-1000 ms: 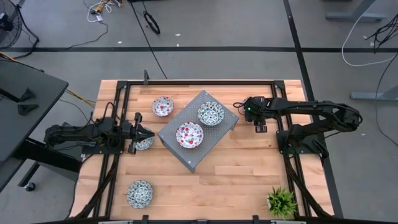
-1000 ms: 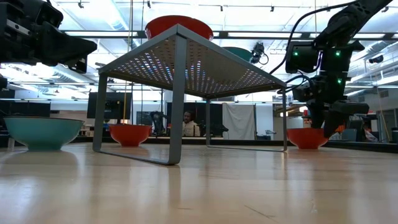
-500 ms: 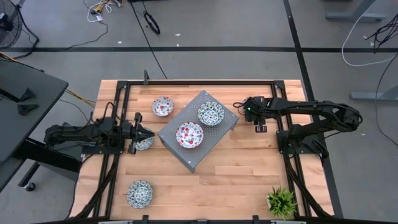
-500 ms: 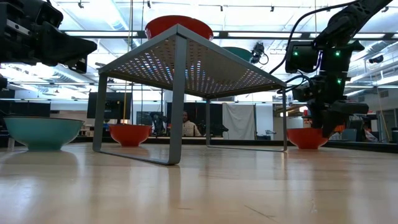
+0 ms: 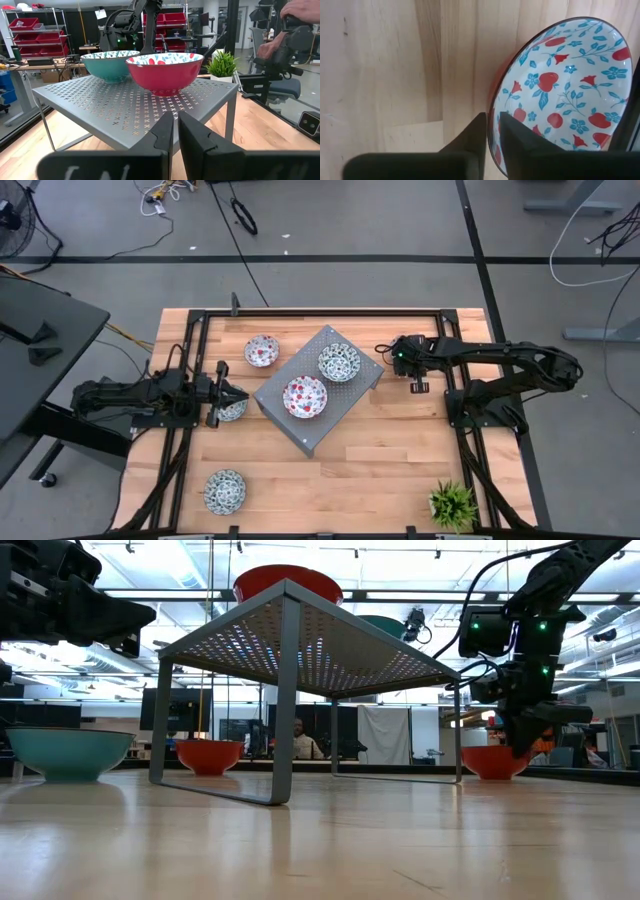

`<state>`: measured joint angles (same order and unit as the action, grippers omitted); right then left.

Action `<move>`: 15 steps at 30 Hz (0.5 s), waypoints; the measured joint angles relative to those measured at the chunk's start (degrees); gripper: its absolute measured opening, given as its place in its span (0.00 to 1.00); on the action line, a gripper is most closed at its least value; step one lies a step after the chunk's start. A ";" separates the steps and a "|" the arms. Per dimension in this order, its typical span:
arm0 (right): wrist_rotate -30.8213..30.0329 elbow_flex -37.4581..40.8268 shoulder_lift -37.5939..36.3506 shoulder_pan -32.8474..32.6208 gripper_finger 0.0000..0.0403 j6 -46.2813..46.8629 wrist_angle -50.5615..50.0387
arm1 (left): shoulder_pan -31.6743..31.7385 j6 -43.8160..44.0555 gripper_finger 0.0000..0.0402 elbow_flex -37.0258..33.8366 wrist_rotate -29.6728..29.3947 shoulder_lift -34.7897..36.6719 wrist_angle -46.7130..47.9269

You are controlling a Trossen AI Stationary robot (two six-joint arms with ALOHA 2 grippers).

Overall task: Pick & Place Mini bowls
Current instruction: Stack the right red patterned bowl on top of the red patterned bowl on the shelf

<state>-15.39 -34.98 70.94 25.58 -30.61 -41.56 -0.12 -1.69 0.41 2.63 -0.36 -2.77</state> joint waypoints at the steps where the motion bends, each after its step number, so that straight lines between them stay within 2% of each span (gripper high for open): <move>1: 0.04 0.00 0.00 -0.01 0.09 0.00 0.00 | 0.00 0.00 0.07 0.01 0.00 0.00 -0.01; 5: -0.25 -0.04 -0.09 -0.01 0.02 -0.07 0.13 | 0.00 0.00 0.07 0.02 0.00 0.01 -0.01; 15: -0.23 -0.04 -0.09 -0.01 0.01 0.00 0.07 | 0.00 0.00 0.07 0.01 0.00 0.00 -0.01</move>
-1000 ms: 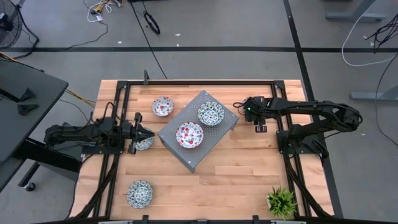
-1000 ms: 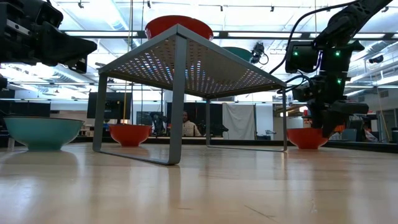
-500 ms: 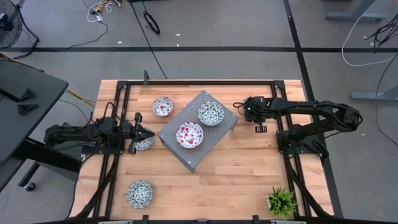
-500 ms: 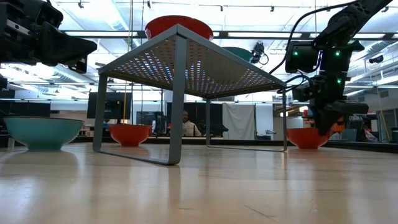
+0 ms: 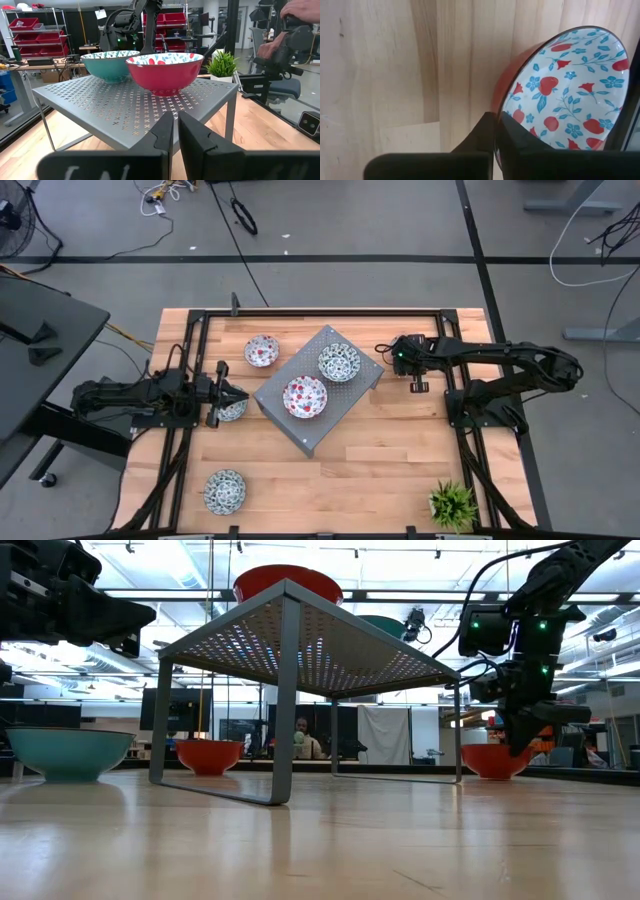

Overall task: Pick & Place Mini bowls
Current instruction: Stack the right red patterned bowl on top of the red patterned bowl on the shelf

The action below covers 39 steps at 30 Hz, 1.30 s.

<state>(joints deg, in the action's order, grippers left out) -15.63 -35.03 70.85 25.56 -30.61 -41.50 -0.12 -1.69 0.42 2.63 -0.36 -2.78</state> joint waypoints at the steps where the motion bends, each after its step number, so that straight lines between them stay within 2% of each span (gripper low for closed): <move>1: -0.01 0.00 0.00 0.00 0.01 0.07 0.00 | 0.02 0.01 0.07 0.01 0.00 0.00 -0.01; 10: 0.19 -0.75 -1.60 0.02 0.00 4.16 -3.35 | 0.02 0.00 0.07 0.01 0.00 0.01 -0.01; 17: -0.79 -4.35 -4.62 0.02 0.00 3.64 -6.81 | 0.02 0.00 0.07 0.00 0.00 0.02 0.01; 25: -3.97 -11.39 -7.31 -0.13 0.00 3.38 -12.03 | 0.02 0.02 0.07 -0.01 0.00 0.02 -0.01; 39: -10.52 -27.69 -7.43 -1.62 0.00 3.61 -20.12 | 0.02 0.00 0.07 -0.02 0.00 0.00 0.00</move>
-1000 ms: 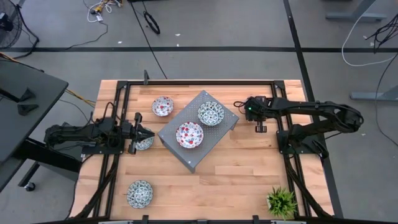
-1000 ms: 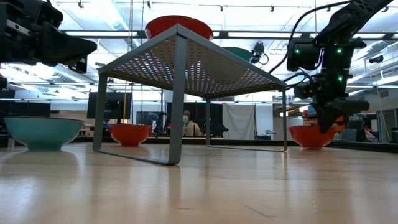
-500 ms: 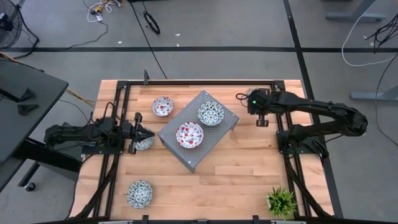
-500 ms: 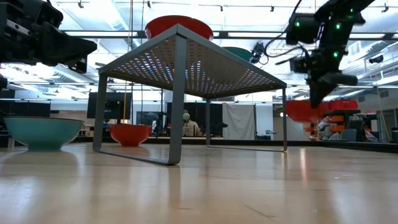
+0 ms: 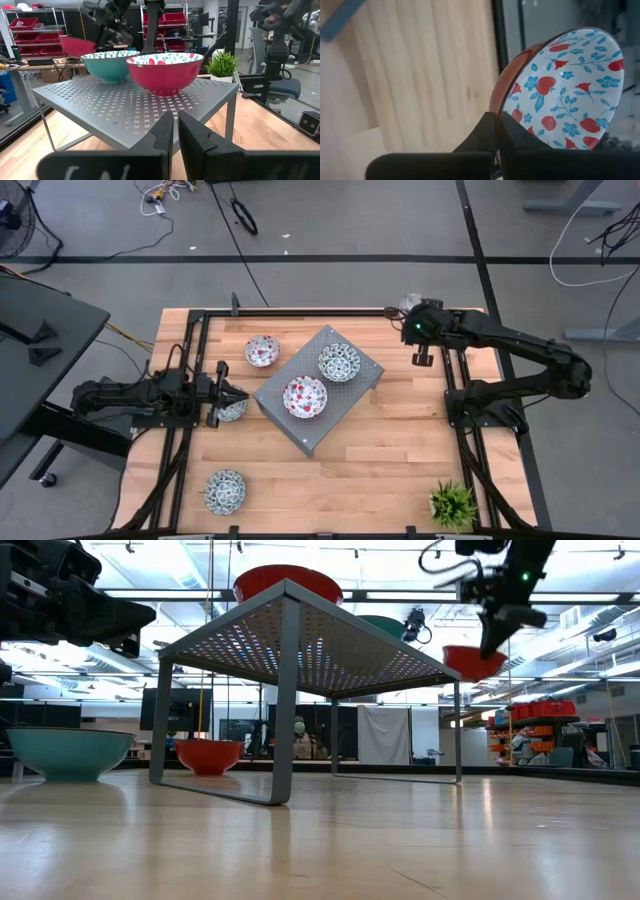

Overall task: Pick & Place Mini bowls
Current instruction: Stack the right red patterned bowl on top of the red patterned bowl on the shelf

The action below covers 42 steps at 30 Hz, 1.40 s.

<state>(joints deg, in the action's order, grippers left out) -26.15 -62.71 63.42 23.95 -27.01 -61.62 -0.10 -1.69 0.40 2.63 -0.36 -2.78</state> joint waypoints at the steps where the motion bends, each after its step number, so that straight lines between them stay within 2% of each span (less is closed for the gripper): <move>1: -0.60 -1.06 0.00 -0.49 0.00 -0.29 -0.36 | -0.02 0.00 0.07 0.01 0.00 0.00 0.02; 16: -3.44 -14.35 0.93 -9.01 0.00 -0.22 -2.81 | 0.00 0.00 0.07 0.02 0.00 0.02 0.02; 34: -4.96 -34.34 12.74 -19.04 0.00 -6.51 -3.64 | 0.00 0.01 0.07 0.01 0.00 0.00 0.01; 42: -4.96 -40.73 17.55 -22.34 0.00 -10.11 -1.99 | 0.00 0.00 0.07 0.02 0.00 0.02 0.02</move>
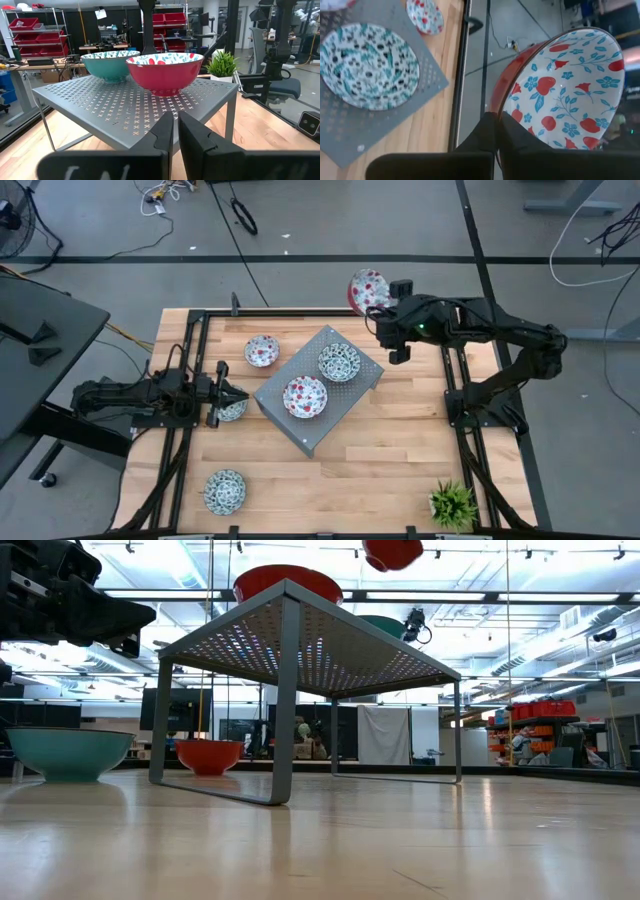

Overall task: Pick & Place Mini bowls
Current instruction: Stack the right red patterned bowl on top of the red patterned bowl on the shelf

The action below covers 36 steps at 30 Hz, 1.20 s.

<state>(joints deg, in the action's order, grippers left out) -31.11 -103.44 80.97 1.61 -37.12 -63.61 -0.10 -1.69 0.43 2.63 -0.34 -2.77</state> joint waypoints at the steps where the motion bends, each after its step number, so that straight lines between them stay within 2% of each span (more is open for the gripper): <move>1: 0.00 -0.50 0.43 -0.39 0.00 -0.34 0.46 | 0.00 0.00 0.07 -0.02 0.00 0.00 0.00; 12: 0.83 -3.84 4.22 -5.55 0.00 -5.64 5.25 | -0.01 0.00 0.07 0.00 0.00 -0.02 -0.01; 22: 7.13 -3.89 5.09 -10.23 0.00 -11.28 7.64 | 0.00 0.02 0.07 -0.01 0.00 -0.02 0.00; 31: 13.34 -3.89 7.19 -12.54 0.00 -10.78 8.77 | 0.00 0.01 0.07 0.00 0.00 0.00 -0.01; 36: 14.68 -3.89 9.77 -12.59 0.00 -11.47 8.67 | -0.02 0.00 0.07 0.00 0.00 -0.02 -0.02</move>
<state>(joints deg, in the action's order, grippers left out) -16.42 -107.33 90.74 -10.98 -48.59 -54.94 -0.12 -1.69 0.42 2.63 -0.36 -2.79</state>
